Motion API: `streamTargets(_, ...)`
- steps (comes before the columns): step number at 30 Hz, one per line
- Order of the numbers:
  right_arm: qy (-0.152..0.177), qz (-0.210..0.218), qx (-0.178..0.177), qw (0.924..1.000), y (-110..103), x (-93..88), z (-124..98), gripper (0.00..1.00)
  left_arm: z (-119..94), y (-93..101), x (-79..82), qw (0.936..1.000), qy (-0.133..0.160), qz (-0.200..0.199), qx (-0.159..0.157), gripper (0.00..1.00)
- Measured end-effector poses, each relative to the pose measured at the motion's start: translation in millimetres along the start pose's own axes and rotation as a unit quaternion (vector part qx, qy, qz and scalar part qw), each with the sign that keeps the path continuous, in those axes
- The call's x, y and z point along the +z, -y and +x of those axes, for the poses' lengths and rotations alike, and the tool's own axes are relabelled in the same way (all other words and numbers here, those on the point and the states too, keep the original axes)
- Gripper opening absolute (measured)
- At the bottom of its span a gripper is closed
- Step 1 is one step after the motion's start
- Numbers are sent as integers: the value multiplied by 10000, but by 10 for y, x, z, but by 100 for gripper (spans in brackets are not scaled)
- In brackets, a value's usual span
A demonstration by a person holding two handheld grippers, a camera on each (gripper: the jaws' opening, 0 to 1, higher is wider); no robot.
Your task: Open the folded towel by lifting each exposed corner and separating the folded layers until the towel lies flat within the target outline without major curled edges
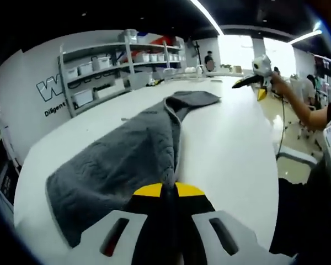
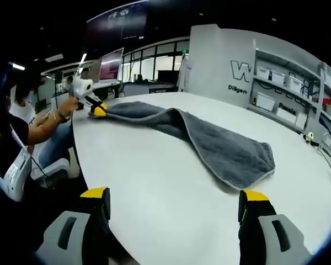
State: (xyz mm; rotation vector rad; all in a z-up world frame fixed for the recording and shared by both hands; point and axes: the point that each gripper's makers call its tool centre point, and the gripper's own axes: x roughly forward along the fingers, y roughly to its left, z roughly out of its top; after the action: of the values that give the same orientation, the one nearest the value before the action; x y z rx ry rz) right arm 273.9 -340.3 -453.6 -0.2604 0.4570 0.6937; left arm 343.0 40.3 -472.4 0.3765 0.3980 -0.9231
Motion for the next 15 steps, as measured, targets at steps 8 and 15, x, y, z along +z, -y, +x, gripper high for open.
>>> streamTargets(8, -62, -18, -7, 10000, -8, 3, -4, 98, 47, 6, -75, 9999, -30, -88, -79, 6)
streamTargets(15, -87, -69, 18, 9999, -36, 45, 20, 98, 77, 30, -122, 9999, -83, -65, -115, 6)
